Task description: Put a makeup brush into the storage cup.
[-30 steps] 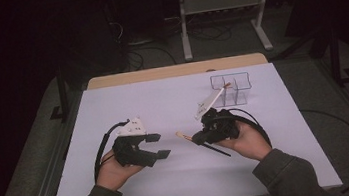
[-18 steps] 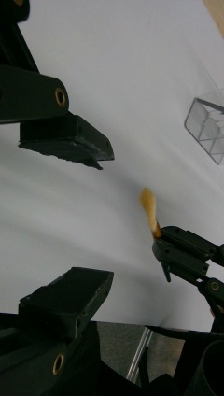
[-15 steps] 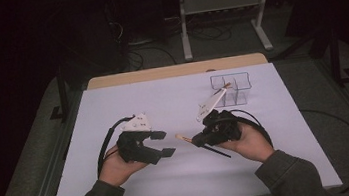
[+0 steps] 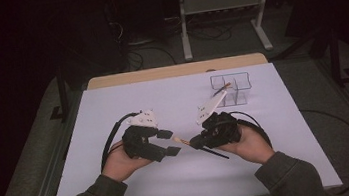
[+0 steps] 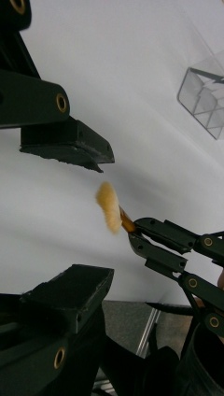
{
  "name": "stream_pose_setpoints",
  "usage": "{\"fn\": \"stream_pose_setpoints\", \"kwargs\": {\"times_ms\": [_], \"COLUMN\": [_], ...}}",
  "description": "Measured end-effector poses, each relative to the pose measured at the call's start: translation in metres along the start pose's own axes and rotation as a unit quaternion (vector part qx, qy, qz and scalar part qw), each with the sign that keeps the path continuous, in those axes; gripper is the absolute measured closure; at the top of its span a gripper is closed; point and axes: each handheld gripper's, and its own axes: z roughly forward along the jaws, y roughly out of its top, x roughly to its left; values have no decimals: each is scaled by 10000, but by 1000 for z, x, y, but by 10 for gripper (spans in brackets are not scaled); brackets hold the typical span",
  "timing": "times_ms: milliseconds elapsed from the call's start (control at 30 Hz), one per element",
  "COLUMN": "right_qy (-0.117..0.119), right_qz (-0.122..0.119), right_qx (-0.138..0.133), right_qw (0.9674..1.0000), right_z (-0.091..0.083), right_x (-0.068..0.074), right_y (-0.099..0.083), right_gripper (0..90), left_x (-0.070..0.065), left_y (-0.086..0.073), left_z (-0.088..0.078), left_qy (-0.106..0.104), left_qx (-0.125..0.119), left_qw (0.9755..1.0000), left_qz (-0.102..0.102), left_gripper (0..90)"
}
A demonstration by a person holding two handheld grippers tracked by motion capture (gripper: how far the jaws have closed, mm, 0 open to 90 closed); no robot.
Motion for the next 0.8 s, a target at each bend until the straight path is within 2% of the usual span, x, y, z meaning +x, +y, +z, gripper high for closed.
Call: {"fn": "stream_pose_setpoints", "kwargs": {"times_ms": [267, 333, 433, 800], "right_qy": [60, 119, 139, 283], "right_qz": [-174, -233, -351, -457], "right_qx": [-58, -89, -74, -64], "right_qw": [9998, 9996, 9993, 9985], "right_z": [0, 0, 0, 2], "right_x": [4, 5, 6, 10], "right_y": [1, 2, 3, 4], "right_gripper": [835, 835, 835, 835], "left_x": [3, 4, 4, 1], "left_y": [5, 5, 5, 5], "left_z": [3, 5, 6, 10], "left_qy": [-206, -276, -383, -650], "left_qx": [87, 68, 111, 256], "left_qw": [9997, 9996, 9992, 9973], "left_qz": [37, -14, 25, 243], "left_gripper": [420, 431, 469, 605]}}
